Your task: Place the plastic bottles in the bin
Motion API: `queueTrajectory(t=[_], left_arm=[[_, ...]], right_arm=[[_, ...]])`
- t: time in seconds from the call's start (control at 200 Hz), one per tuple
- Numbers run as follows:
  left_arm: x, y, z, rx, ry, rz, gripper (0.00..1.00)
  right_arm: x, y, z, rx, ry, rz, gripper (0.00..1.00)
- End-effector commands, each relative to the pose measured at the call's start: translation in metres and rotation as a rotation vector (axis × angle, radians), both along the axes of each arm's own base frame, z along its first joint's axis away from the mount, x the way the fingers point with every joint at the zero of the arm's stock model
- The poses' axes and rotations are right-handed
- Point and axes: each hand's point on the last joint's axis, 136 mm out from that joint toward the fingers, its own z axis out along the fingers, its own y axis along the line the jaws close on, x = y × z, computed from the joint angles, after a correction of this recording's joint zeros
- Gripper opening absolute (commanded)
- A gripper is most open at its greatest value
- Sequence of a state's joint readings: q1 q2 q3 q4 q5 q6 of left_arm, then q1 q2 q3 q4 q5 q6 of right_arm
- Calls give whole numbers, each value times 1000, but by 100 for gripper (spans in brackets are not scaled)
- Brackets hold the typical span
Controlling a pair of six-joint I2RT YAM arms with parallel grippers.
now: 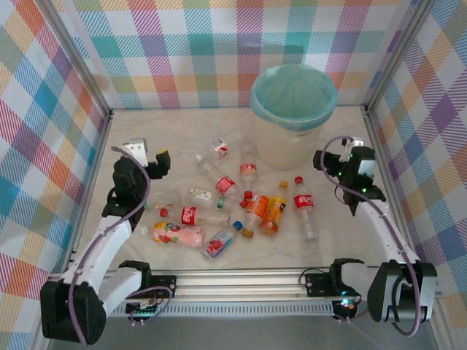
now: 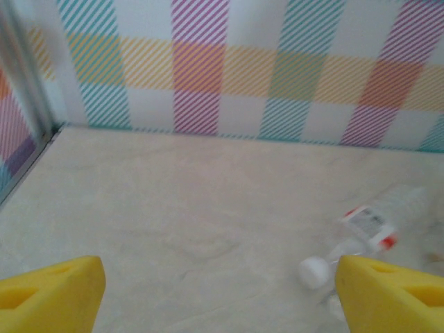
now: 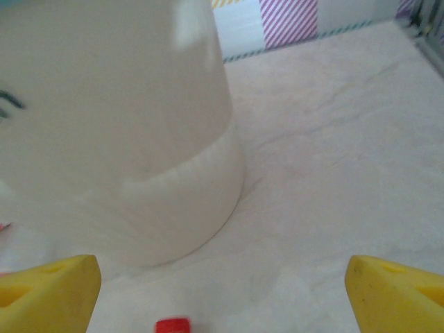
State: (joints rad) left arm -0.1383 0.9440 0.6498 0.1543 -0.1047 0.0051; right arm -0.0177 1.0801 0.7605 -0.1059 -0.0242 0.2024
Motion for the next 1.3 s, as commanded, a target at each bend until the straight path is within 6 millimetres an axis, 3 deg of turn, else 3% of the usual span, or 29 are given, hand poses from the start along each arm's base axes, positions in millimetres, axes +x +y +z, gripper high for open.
queueTrajectory(t=[0.0,0.185,0.47,0.675,0.92,1.295], left_arm=[[-18,-34,17,-22,82,-146,85],[-41,-112,38,1,153,-461,83],[-87,-235,9,76,284,-871,83],[-105,-300,-11,35,312,-1009,83],[-113,-343,-24,46,365,-1061,83],[-109,-350,-25,63,383,-1057,82]], right_arm=[[-49,24,-25,111,329,78,86],[-73,44,-30,206,533,157,73],[-67,58,-66,205,636,218,65],[-49,64,-96,135,670,256,60],[-26,62,-124,85,679,278,60],[-2,70,-143,103,690,316,60]])
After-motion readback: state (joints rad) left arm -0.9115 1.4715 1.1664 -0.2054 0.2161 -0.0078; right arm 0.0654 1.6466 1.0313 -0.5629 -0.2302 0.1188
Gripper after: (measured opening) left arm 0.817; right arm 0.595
